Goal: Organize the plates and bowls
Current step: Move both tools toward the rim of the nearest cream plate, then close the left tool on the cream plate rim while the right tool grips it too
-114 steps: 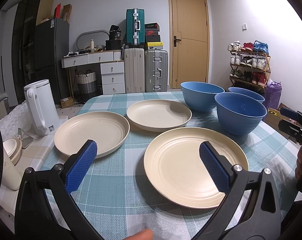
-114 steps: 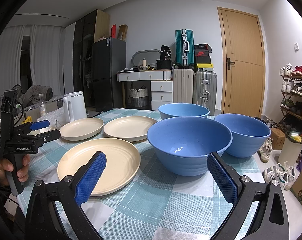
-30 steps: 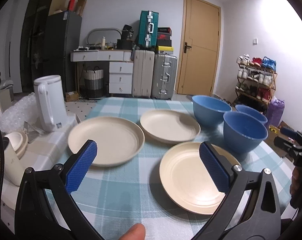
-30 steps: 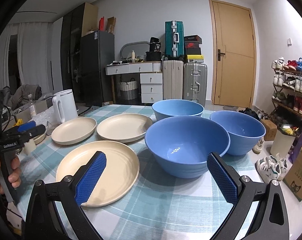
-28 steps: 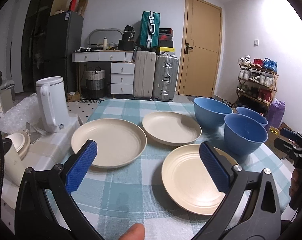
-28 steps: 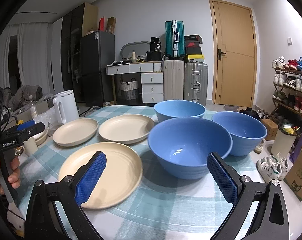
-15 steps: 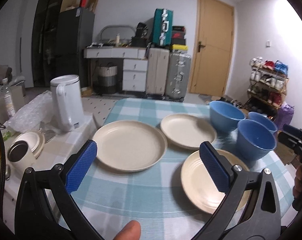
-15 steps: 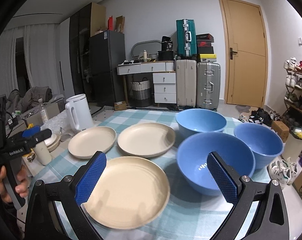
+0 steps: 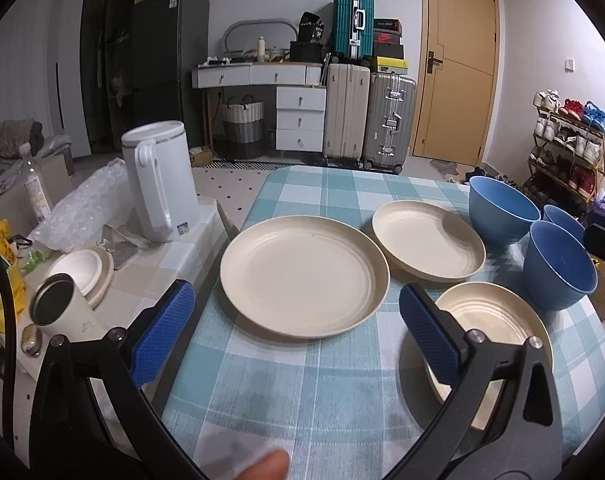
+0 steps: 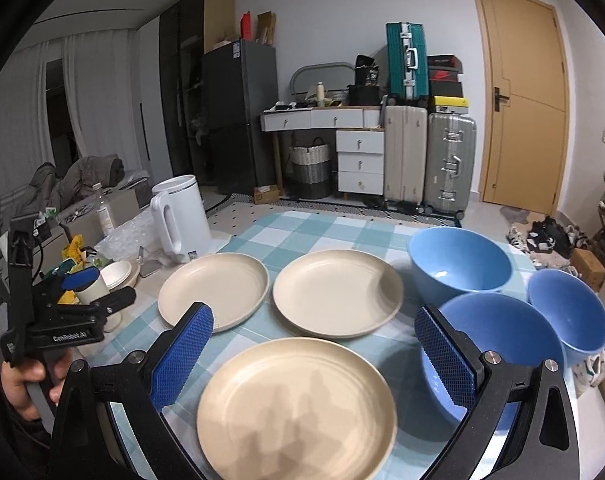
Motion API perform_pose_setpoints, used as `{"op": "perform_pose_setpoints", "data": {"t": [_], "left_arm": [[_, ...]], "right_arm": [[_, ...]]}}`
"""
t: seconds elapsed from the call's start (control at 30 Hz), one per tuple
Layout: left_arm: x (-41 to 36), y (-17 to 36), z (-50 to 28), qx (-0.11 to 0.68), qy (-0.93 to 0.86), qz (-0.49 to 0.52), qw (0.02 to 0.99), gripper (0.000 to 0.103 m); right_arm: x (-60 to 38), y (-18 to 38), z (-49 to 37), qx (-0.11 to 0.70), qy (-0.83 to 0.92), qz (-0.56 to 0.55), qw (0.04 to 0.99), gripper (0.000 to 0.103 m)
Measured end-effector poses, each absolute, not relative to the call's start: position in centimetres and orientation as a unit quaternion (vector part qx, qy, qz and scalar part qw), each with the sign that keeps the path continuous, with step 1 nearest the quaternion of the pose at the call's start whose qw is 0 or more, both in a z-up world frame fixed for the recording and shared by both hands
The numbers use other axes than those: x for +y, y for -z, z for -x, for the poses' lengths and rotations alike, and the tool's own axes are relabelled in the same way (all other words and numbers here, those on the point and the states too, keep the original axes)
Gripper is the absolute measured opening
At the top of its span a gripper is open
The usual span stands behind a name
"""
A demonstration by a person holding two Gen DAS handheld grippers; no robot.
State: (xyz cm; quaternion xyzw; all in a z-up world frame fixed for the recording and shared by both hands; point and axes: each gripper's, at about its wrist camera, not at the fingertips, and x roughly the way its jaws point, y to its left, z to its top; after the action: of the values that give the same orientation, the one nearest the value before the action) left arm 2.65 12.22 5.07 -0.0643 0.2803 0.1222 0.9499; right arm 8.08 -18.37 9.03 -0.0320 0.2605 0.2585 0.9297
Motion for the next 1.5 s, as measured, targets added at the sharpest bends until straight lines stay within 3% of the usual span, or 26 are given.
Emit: {"op": "perform_pose_setpoints", "data": {"t": [0.43, 0.83, 1.27, 1.5], "left_arm": [[16.8, -2.1, -7.5, 0.329, -0.134, 0.104, 0.929, 0.102], [21.6, 0.6, -8.9, 0.341, -0.155, 0.149, 0.915, 0.102], [23.6, 4.1, -10.3, 0.368, -0.161, 0.190, 0.896, 0.096], [23.8, 5.6, -11.0, 0.386, -0.149, 0.214, 0.885, 0.083]], "right_arm": [[-13.1, -7.2, -13.5, 0.320, -0.296, 0.032, 0.899, 0.102], [-6.9, -4.3, -16.5, 0.359, -0.308, 0.070, 0.878, 0.096], [-0.9, 0.3, -19.3, 0.412, -0.329, 0.085, 0.845, 0.076], [0.7, 3.0, -21.3, 0.451, -0.316, 0.080, 0.831, 0.065]]}}
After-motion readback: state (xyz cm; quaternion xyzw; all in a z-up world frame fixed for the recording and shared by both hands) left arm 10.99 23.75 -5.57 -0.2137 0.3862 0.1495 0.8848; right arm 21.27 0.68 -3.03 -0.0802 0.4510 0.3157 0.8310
